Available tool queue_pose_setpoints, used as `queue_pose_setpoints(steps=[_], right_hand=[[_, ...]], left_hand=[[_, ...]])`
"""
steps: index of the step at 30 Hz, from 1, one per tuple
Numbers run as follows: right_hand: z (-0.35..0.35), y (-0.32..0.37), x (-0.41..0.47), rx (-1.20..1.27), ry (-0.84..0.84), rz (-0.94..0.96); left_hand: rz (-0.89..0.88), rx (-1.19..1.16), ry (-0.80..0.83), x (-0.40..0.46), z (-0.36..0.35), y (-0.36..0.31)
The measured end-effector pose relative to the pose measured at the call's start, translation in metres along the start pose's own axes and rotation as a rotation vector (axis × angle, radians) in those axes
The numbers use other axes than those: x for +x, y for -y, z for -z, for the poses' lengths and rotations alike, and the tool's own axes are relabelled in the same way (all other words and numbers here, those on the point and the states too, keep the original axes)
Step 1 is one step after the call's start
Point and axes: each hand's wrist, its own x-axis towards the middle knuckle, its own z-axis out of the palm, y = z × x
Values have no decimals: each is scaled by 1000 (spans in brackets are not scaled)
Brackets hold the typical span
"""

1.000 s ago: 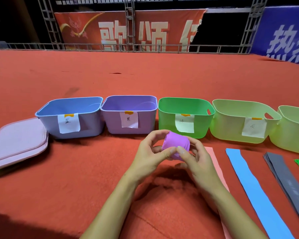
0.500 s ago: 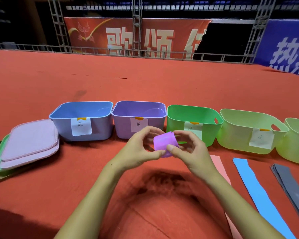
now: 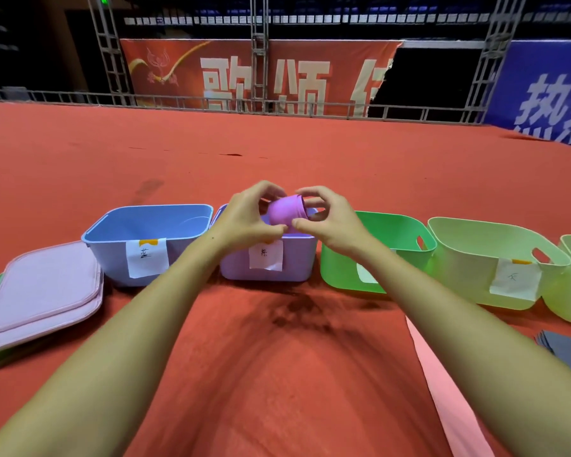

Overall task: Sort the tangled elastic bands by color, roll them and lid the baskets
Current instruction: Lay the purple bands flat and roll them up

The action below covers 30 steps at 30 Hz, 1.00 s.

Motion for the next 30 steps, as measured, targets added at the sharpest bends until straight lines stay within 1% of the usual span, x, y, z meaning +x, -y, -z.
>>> queue_pose_setpoints(steps=[4,8,11,14,19,21,26,28,30], right_hand=[[-7,-21,37,-151,78,-71],[-17,-37,60,-308,132,-75],[-22,-43,74,-363,157,-82],[-27,-50,82,-407,185,-89],[-31,-59,89,-535,322,-91],[-35,-59,94,-606,392,-72],[-38,-56,103,-582,514,-115],[-37,-55,104,-548,530,-122],[-35,-53,99,-517,499,-115]], left_hand=[[94,72,80,27,-4,26],[154,213,207,48,-6,47],[235,166,307,61,-9,56],[264,181,386,71,-12,68],[316,76,461,70,-16,82],[320,105,502,70,-19,86],[366,290,586,72,-21,92],[360,303,570,70,-20,87],[352,268,520,68,-18,84]])
